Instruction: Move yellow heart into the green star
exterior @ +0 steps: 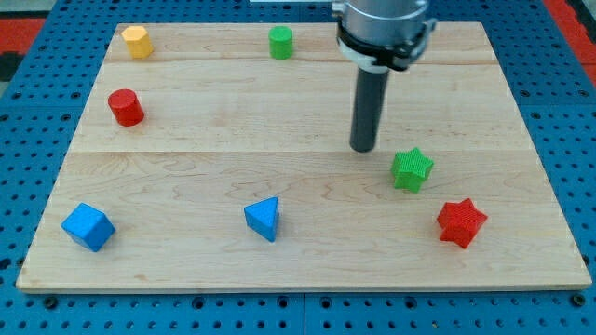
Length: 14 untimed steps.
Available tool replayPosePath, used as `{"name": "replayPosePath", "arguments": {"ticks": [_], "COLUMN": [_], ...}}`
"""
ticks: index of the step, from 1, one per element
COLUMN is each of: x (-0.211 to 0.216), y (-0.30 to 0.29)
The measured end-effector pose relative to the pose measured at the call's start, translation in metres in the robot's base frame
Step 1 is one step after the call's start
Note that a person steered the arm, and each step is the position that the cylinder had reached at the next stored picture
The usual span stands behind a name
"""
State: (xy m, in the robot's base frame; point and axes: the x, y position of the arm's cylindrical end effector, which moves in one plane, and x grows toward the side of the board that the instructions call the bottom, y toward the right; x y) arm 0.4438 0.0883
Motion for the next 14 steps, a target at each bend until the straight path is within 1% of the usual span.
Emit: {"name": "replayPosePath", "arguments": {"ticks": [1, 2, 3, 4, 5, 6, 7, 8, 9, 10, 11, 12, 13, 14], "x": [0.001, 0.034, -0.013, -0.091, -0.143, -0.226, -0.252, -0.25, -0.252, -0.231, -0.201, -0.206, -0.235, -0.19], "y": [0.045, 0.05, 0.057, 0.078, 0.14, 0.167, 0.146, 0.036, -0.023, -0.041, -0.042, 0.008, 0.034, 0.054]}}
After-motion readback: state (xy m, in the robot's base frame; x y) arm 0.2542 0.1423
